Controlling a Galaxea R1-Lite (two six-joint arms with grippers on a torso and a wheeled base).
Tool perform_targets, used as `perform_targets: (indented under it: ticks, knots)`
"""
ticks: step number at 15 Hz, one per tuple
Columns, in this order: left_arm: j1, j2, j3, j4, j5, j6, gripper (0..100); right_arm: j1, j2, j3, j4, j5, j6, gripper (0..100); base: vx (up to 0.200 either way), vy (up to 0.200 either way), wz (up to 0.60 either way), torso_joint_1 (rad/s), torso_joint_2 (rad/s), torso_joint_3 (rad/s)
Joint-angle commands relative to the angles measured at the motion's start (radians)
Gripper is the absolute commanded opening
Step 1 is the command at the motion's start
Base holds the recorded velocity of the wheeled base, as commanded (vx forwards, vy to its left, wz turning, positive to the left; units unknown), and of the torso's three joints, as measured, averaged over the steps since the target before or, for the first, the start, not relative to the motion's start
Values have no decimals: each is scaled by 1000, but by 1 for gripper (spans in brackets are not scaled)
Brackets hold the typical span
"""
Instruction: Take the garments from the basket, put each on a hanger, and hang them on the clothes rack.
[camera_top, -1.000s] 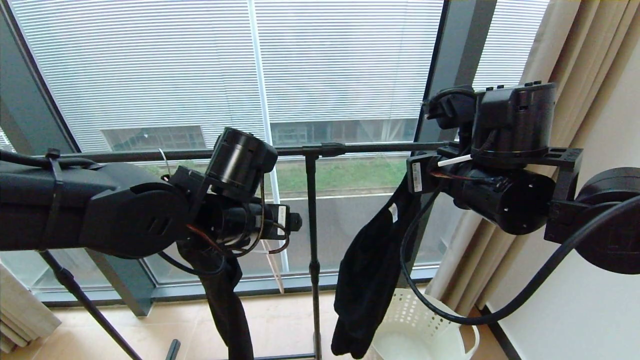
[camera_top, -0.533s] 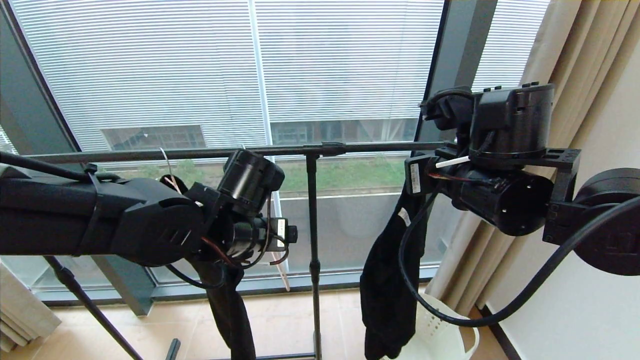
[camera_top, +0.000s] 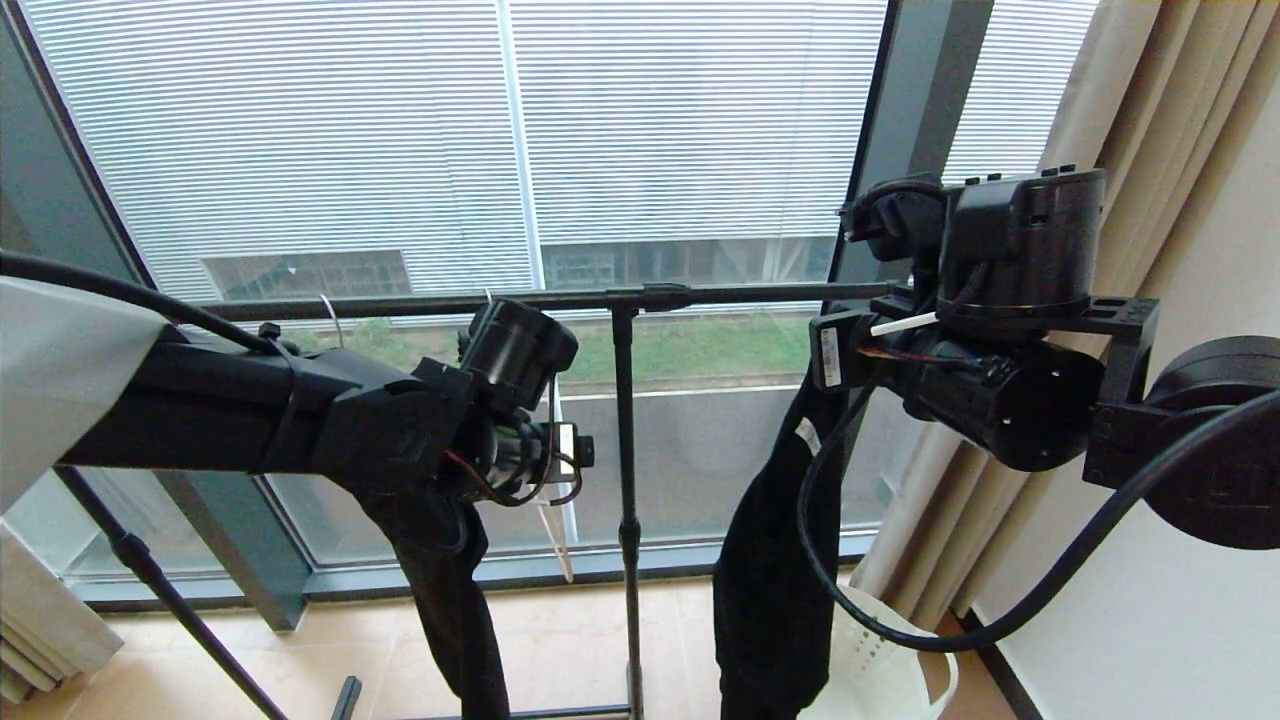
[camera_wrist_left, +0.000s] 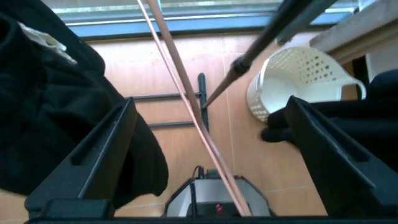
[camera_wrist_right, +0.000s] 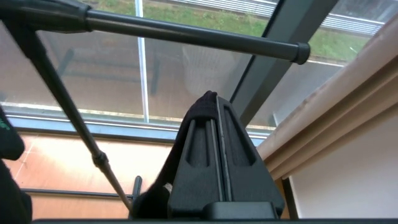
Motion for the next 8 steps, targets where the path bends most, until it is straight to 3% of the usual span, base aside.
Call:
perform_targets:
  ticks: [1,8]
  knots:
    - [3,35,-15,1,0,-3,100,0,1,0,-1,0,0,0,0,0,0,0,0,0]
    - [3,84,-50,2,8,-15,100,0,0,0,-3,0,-5,0,0,0,0,0,0,0]
